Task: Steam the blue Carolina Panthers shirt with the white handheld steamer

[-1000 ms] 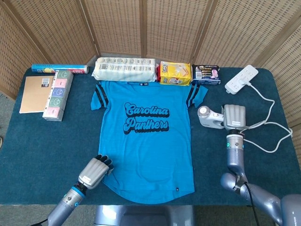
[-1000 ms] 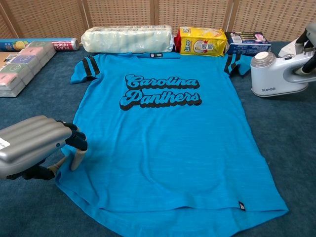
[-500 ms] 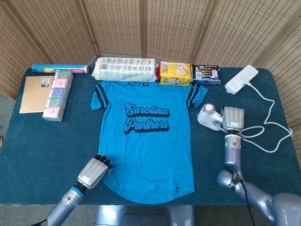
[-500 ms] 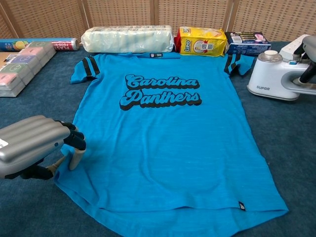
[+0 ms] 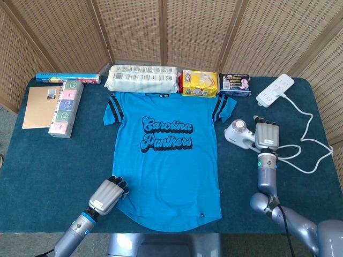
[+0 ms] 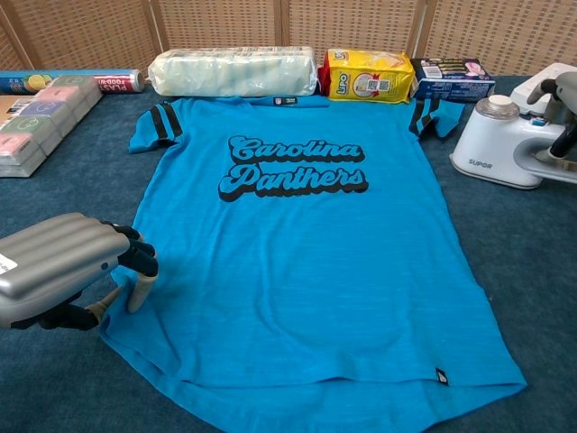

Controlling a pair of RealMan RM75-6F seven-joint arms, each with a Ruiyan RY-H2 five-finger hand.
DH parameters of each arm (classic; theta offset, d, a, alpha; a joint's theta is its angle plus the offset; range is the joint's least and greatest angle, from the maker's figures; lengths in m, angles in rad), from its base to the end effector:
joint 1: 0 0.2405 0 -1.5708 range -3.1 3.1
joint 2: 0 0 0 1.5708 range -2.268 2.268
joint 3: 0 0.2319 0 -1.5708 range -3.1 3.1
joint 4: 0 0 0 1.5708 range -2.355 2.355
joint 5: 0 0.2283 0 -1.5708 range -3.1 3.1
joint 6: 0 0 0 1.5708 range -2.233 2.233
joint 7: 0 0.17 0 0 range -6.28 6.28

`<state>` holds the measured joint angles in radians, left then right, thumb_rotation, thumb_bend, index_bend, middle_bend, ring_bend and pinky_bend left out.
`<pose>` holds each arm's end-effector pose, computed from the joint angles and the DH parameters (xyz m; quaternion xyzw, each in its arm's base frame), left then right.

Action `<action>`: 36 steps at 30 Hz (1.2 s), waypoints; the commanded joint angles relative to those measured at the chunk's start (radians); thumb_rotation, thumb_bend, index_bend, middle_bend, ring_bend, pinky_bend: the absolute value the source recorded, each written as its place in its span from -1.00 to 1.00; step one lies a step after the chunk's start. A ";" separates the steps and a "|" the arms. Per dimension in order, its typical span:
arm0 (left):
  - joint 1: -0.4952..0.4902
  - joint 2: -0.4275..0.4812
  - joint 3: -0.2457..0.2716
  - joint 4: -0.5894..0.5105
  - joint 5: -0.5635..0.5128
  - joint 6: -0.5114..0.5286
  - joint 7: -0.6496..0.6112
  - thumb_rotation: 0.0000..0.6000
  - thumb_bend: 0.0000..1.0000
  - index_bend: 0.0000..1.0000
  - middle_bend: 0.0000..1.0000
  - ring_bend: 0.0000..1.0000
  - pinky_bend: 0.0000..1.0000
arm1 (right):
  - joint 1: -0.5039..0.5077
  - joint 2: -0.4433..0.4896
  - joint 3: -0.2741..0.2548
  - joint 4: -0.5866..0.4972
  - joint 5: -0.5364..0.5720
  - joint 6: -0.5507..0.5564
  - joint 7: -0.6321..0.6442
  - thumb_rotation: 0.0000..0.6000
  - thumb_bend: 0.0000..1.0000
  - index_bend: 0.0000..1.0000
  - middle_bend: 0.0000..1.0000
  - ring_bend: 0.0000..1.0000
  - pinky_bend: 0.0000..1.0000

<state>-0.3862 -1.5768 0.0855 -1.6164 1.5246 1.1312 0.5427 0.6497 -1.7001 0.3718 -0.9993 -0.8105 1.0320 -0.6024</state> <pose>-0.1590 0.2022 -0.0735 -0.8114 -0.3050 -0.3300 0.3737 -0.2624 -0.4194 0.0208 0.5803 -0.3908 0.2386 0.6735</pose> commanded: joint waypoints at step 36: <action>0.010 0.121 0.050 -0.162 -0.124 -0.064 0.162 1.00 -0.20 -0.07 -0.19 -0.52 -0.48 | -0.053 0.180 -0.073 -0.366 0.025 0.077 -0.052 0.98 -0.43 -0.92 -0.54 -0.56 -0.59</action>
<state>-0.3753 -1.4614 0.1334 -1.7727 1.4076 1.0720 0.6998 0.5972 -1.5226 0.3002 -1.3625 -0.7842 1.1077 -0.6540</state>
